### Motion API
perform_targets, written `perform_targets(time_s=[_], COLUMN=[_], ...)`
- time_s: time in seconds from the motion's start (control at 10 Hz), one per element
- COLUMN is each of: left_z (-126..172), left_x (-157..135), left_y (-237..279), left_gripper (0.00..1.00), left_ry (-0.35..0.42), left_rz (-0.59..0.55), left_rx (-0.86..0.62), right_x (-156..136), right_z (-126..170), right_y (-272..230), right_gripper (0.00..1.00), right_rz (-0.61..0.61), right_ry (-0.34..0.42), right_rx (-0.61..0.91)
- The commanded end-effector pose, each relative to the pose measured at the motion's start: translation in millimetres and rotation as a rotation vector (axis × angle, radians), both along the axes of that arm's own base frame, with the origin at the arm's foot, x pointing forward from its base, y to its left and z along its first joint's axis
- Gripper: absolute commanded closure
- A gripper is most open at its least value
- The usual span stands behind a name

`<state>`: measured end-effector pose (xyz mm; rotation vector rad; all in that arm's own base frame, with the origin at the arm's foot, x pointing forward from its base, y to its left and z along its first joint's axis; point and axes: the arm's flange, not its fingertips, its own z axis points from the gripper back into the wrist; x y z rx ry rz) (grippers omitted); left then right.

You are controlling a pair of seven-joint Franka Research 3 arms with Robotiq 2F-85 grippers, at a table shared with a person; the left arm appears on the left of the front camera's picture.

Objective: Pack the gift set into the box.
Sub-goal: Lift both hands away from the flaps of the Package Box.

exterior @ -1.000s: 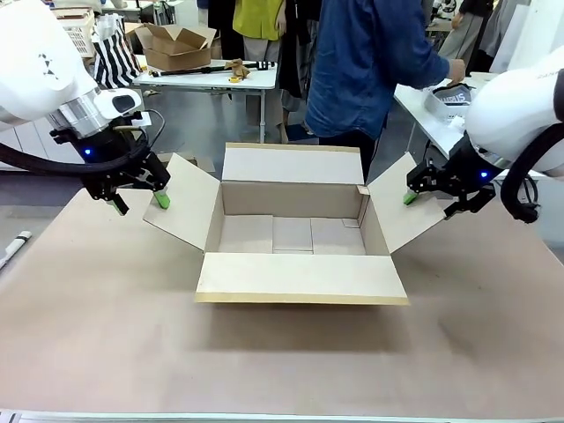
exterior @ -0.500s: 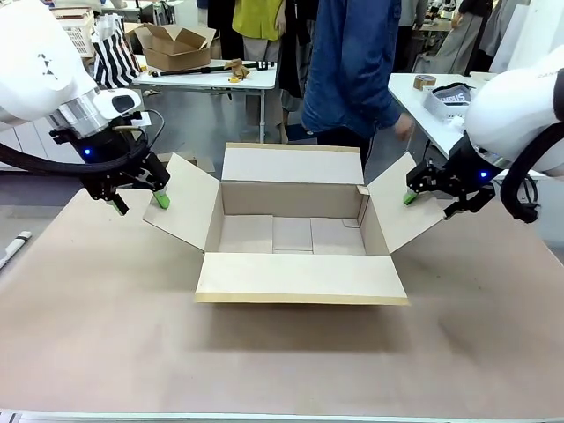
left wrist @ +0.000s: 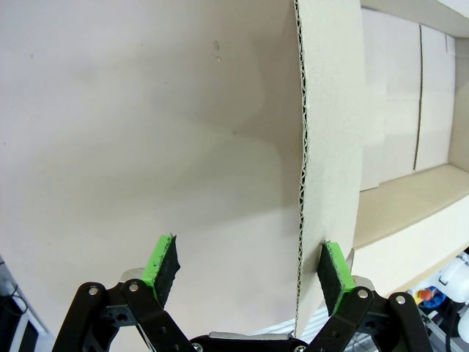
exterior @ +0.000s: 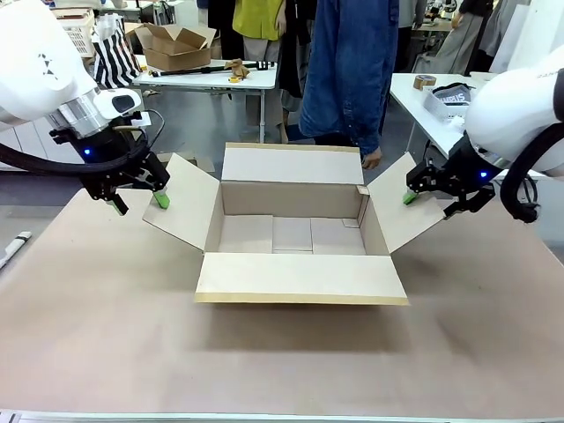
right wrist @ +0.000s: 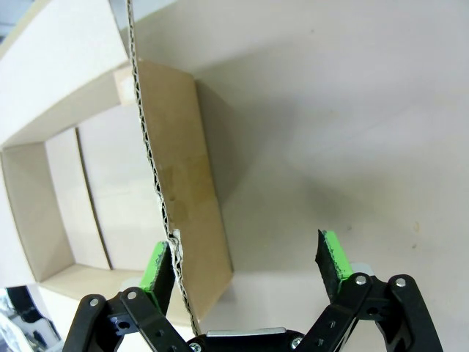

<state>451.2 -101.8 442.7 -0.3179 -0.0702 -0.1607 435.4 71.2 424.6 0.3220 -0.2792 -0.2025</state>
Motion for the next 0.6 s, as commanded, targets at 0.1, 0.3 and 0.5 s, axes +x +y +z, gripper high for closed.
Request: perform_targets(time_s=[0.1, 0.3, 0.5], left_z=[1.6, 1.6, 1.6], left_x=[-1.4, -1.4, -1.4], left_y=[-0.5, -0.5, -0.5], left_gripper=[0.0, 0.0, 0.0], left_ry=[-0.004, -0.004, -0.004], left_rz=[0.014, 0.014, 0.014], left_rx=[0.019, 0.019, 0.019], right_x=[0.8, 0.8, 0.8], right_z=[3.8, 3.8, 3.8], right_y=[0.6, 0.6, 0.6], right_gripper=[0.0, 0.0, 0.0], right_rz=[-0.008, -0.008, -0.008], right_ry=[0.0, 0.0, 0.0], right_rx=[-0.01, -0.01, -0.01])
